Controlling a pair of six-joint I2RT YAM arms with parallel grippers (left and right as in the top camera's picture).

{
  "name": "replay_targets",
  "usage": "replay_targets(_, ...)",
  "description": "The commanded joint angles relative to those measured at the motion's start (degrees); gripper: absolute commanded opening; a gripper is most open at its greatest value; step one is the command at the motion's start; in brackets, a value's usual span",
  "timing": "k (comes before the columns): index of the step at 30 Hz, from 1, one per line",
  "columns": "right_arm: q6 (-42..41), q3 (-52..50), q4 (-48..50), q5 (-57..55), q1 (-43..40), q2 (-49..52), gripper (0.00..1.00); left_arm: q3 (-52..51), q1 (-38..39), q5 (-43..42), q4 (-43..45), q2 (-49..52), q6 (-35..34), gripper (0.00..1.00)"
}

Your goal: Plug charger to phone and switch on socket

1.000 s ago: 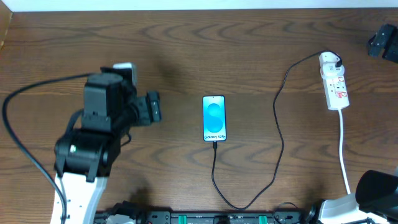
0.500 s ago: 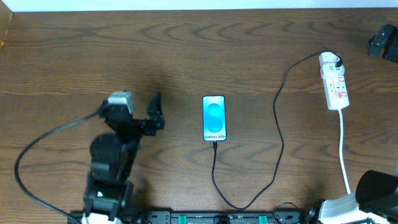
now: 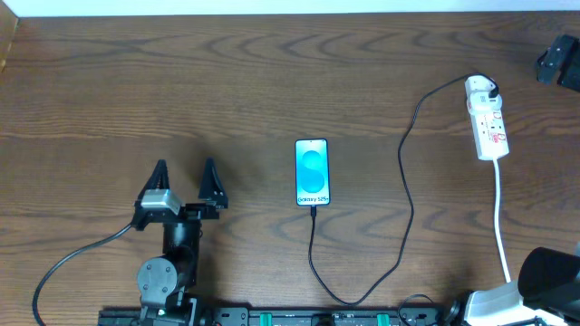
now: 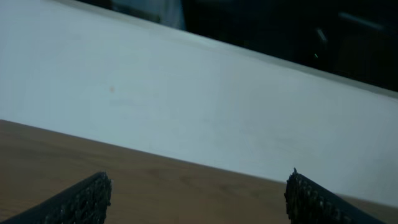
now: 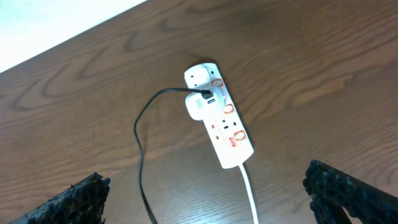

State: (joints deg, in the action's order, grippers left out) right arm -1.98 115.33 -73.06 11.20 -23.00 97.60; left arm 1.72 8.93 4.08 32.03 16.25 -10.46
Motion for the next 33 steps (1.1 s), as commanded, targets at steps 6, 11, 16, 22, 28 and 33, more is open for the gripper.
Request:
replay_targets(6, -0.3, 0.0, 0.0, -0.2, 0.3, -0.1, 0.99, -1.5, -3.7, 1.6, -11.2, -8.5, 0.6, 0.89)
replay_targets(11, -0.3, 0.0, 0.0, -0.2, 0.2, -0.1, 0.99, -1.5, -4.8, 1.6, -19.4, -10.6, 0.6, 0.89)
replay_targets(16, -0.3, 0.0, 0.0, -0.2, 0.2, -0.1, 0.99, -1.5, -5.6, 1.5, -30.3, -14.5, 0.6, 0.89)
replay_targets(22, -0.3, 0.0, 0.0, -0.2, 0.2, -0.1, 0.99, -1.5, -7.4, 1.3, -35.7, -16.2, 0.6, 0.89)
replay_targets(28, -0.3, 0.0, 0.0, -0.2, 0.2, -0.1, 0.99, -1.5, -8.4, 1.3, -35.8, -16.2, 3.1, 0.89)
replay_targets(33, -0.3, 0.0, 0.0, -0.1, 0.2, -0.1, 0.99, -1.5, -8.4, -1.4, -36.3, -16.2, 11.1, 0.89)
